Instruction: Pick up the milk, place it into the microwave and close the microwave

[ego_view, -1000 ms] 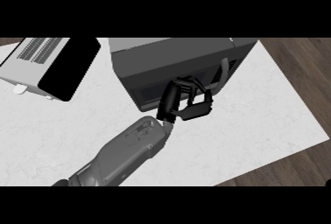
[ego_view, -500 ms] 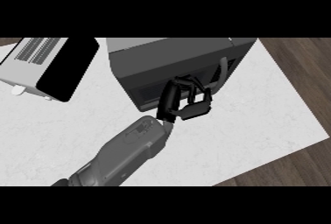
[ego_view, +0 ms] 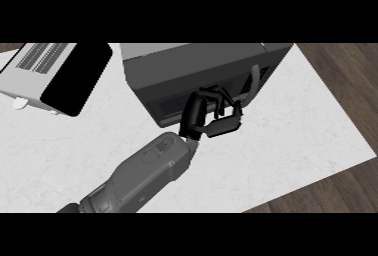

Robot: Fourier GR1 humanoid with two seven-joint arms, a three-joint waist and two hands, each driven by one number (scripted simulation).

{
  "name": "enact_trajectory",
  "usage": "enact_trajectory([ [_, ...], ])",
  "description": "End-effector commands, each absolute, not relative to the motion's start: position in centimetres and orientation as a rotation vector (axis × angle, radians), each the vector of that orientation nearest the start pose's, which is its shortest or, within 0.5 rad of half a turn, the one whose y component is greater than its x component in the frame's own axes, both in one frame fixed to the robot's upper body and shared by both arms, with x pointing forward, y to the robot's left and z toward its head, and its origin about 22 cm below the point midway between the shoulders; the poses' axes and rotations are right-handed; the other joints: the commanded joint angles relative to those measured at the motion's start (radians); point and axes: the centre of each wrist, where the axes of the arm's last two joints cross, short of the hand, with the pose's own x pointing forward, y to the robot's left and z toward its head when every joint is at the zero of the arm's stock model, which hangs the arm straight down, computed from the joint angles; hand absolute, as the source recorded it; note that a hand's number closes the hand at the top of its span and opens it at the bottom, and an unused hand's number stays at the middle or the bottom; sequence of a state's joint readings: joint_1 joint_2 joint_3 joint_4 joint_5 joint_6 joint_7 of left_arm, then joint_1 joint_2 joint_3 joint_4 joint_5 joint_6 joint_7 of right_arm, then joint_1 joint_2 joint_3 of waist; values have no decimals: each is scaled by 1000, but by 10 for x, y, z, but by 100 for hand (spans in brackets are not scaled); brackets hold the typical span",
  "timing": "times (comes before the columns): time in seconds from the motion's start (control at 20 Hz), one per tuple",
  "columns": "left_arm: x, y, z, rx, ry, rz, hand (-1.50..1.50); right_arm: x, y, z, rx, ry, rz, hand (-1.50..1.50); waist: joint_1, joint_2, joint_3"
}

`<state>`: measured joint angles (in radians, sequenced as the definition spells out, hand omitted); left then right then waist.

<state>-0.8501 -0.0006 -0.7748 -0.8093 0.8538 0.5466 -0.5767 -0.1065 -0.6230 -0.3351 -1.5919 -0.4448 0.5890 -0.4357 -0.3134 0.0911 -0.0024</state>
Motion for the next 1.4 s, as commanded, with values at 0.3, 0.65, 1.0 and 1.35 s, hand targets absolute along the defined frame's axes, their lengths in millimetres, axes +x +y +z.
enact_trajectory([
  [0.3,360,17,39,-270,-1874,-68,150,255,-431,167,128,-2220,498,-150,-7,14,0],
  [0.65,361,16,39,-271,-1885,-53,150,256,-441,184,71,-2216,558,-150,-8,17,1],
  [1.0,361,14,40,-284,-1897,-41,150,257,-452,197,32,-2234,570,-150,-3,18,3],
  [1.35,363,11,45,-294,-1907,-41,150,261,-461,186,92,-2212,498,-150,3,20,6],
])
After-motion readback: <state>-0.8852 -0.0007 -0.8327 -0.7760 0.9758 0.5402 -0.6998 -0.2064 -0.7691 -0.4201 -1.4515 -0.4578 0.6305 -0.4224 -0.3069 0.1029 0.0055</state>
